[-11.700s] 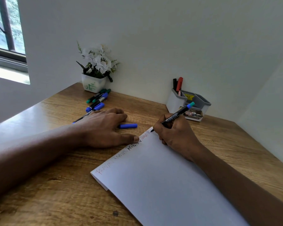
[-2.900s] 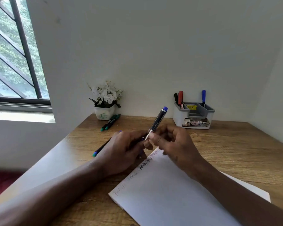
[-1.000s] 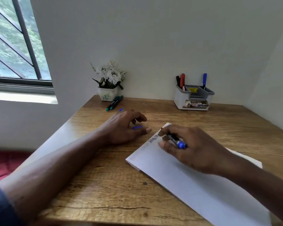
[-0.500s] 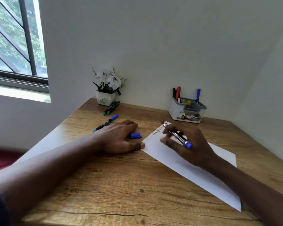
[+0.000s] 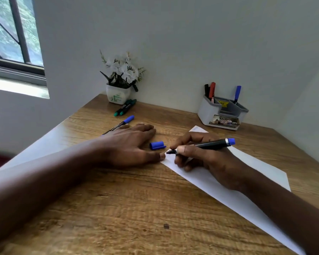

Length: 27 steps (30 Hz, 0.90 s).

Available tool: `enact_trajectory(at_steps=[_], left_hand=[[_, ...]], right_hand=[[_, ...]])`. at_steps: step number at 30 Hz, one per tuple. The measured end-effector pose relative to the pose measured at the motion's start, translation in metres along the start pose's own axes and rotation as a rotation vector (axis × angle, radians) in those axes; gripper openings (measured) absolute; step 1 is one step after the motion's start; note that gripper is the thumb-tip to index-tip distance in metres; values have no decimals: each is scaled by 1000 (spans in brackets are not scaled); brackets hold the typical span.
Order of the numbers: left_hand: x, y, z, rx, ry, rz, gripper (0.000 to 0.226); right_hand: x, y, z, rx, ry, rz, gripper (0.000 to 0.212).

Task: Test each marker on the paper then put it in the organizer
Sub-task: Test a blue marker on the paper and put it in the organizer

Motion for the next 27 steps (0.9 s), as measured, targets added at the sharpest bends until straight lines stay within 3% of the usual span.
enact_trajectory(at_steps=[6, 11, 14, 27], left_hand=[[-1, 1, -1, -11, -52, -40, 103], [-1, 1, -2, -12, -67, -50, 104], [-1, 1, -2, -12, -70, -44, 105], [-2, 0, -1, -7, -86, -45, 102]], right_hand=[[-1, 0, 1, 34, -82, 14, 11], [3, -5, -7, -60, -300, 77, 15], [3, -5, -7, -95, -317, 96, 25], [5, -5, -6, -101, -366, 87, 19]])
Point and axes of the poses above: each hand's wrist, its own y-axis towards the middle knuckle, its own x-axis out of the palm, z = x × y, the point moved 7 cm from there along y, towards the middle knuckle, and after that the axes turned 10 degrees about -z, right-handed, at the moved point
